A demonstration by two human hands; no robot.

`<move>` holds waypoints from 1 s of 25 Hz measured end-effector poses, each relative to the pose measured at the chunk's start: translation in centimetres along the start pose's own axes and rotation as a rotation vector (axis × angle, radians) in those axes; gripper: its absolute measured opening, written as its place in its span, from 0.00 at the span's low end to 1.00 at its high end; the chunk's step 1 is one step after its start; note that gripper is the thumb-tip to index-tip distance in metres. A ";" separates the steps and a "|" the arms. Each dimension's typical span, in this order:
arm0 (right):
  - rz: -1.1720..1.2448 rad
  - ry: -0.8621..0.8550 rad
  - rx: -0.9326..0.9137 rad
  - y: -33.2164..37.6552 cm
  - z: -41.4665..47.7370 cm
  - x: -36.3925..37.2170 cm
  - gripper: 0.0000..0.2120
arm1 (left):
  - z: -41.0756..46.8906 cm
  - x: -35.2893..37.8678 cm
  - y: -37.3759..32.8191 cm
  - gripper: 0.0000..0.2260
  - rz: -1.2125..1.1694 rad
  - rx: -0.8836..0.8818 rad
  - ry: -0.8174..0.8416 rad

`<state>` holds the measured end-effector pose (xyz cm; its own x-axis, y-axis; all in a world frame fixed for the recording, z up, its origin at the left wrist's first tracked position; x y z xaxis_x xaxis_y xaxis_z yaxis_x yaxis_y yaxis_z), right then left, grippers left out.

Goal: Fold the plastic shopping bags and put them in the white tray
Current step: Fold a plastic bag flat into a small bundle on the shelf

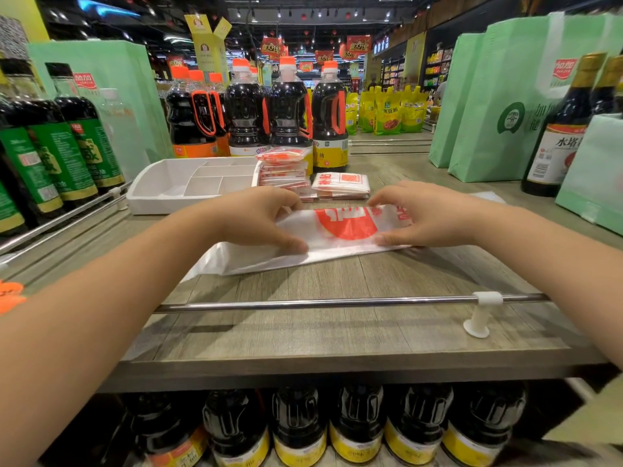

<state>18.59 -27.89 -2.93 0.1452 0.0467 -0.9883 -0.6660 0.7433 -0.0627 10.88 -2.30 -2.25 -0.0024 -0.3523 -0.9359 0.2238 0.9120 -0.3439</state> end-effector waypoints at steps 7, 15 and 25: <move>-0.036 0.037 -0.254 3.4 -1.5 0.4 0.27 | -0.1 2.1 -1.4 0.18 -0.545 -0.148 0.174; 0.047 0.197 -0.004 -0.6 -3.6 0.4 0.18 | -2.7 1.0 -0.5 0.21 -0.708 0.161 0.435; 0.027 0.137 -0.020 0.2 -3.7 0.2 0.18 | -2.2 3.1 -3.6 0.22 0.241 0.746 -0.003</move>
<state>15.80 -30.23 -3.65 0.0266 -0.0262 -0.9993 -0.6830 0.7294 -0.0373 7.90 -6.20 -4.08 0.1322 -0.1645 -0.9775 0.8134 0.5816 0.0121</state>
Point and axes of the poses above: each hand's wrist, its own z-axis towards the middle knuckle, its own x-axis out of the palm, y = z × x, the point moved 2 cm from there along z, towards the middle knuckle, and after that the axes turned 6 degrees about -z, right-handed, at the moved point
